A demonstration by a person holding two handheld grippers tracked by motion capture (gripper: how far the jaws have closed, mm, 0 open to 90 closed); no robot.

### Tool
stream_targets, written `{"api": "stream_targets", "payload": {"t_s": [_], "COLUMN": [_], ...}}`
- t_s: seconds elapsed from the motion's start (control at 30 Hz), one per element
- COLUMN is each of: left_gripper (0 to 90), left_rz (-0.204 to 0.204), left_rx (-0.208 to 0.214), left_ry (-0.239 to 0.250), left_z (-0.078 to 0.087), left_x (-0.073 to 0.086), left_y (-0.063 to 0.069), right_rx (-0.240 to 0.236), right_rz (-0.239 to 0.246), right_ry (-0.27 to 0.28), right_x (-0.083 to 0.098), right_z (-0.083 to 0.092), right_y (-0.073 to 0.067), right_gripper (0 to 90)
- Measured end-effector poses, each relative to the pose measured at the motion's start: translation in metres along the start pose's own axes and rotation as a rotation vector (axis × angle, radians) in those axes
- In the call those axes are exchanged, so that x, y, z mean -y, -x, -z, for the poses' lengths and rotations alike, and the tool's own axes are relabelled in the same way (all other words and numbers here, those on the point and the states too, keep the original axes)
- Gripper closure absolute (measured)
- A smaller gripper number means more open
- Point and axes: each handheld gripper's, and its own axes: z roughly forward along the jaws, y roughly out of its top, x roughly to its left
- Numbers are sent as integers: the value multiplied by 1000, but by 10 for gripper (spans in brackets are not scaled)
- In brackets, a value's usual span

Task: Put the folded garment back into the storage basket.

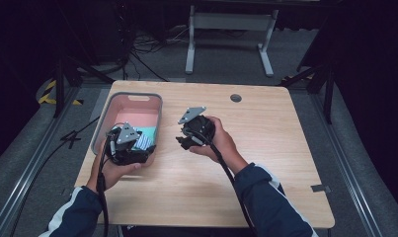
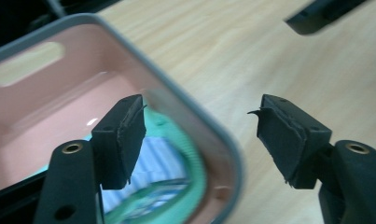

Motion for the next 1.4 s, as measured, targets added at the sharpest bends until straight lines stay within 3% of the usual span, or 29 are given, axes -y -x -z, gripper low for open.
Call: {"api": "stream_targets", "payload": {"t_s": [0.2, 0.27, 0.4, 0.7, 0.83, 0.93, 1.4], "left_gripper": [284, 267, 263, 258, 248, 245, 213], "left_rz": [-41, -81, -109, -188, -221, -247, -293], "left_rx": [45, 47, 62, 89, 122, 134, 178], "left_ry": [-19, -32, -34, -63, -70, -96, -170], "left_z": [-7, -9, -14, -29, -34, -42, -61], "left_x": [-1, -2, -3, -4, -2, 2, 20], "left_y": [15, 20, 28, 46, 54, 61, 75], "right_rx": [45, 54, 80, 65, 75, 92, 117], "right_rz": [-17, -25, -32, -57, -37, -55, -128], "right_ry": [-10, -15, -23, -22, -37, -46, -48], "right_x": [20, 28, 46, 78, 98, 116, 183], "right_z": [14, 20, 30, 49, 56, 62, 73], "right_y": [6, 8, 11, 12, 10, 7, 4], "right_gripper": [353, 349, 325, 281, 268, 268, 279]}}
